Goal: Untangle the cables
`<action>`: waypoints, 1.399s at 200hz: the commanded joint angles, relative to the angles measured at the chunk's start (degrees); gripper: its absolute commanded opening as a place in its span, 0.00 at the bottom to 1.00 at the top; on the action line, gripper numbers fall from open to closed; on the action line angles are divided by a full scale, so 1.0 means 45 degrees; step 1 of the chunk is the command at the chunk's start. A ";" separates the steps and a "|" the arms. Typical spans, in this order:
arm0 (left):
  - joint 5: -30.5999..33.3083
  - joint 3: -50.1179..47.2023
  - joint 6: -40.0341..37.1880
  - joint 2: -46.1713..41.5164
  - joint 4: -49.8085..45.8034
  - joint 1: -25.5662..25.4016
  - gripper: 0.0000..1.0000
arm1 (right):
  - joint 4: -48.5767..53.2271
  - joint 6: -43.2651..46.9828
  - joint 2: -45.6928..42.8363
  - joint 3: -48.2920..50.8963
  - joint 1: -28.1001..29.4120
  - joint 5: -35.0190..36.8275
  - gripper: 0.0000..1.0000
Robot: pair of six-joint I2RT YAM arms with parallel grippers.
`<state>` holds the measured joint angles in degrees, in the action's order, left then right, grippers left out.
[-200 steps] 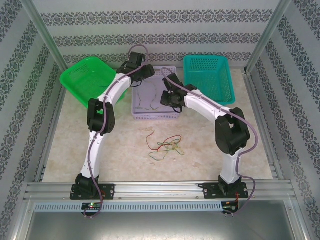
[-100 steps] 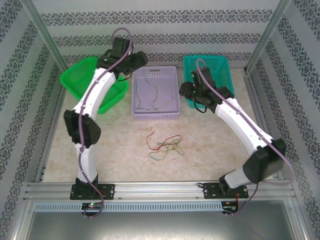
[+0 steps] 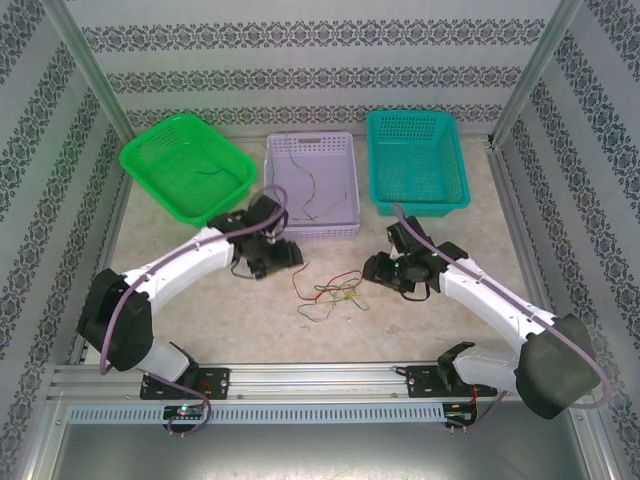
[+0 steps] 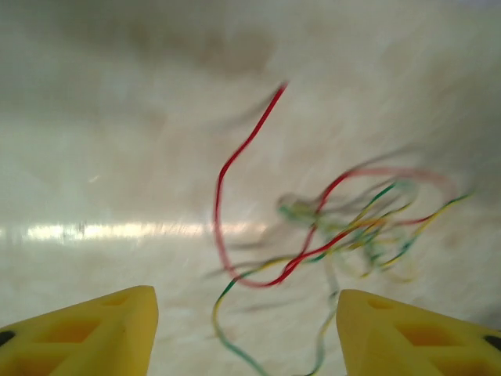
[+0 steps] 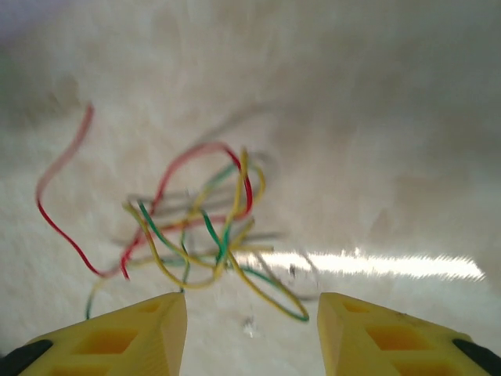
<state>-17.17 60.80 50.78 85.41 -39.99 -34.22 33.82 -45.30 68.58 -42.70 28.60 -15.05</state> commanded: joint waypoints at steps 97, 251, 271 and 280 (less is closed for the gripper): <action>0.0774 -0.2634 0.1087 0.1073 0.5446 -0.0850 0.39 | -0.3212 -0.1569 0.2918 0.0807 0.0918 -0.1127 0.48; 0.7588 -0.0237 0.0751 -0.2932 -0.2362 -0.0680 0.00 | 0.1214 0.1340 -0.0200 0.1307 -0.2788 0.1626 0.00; 0.7678 0.0021 0.0281 -0.3687 -0.2202 -0.0658 0.00 | 0.1280 0.1566 0.0214 0.1031 -0.3392 0.1728 0.00; 0.7819 0.0270 0.0220 -0.3869 -0.2328 -0.0644 0.00 | 0.1351 0.1614 0.0547 0.0853 -0.3507 0.1875 0.00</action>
<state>12.86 58.92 54.68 70.98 -44.21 -37.76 36.23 -40.75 68.53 -37.87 14.44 -9.50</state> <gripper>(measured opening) 0.047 0.056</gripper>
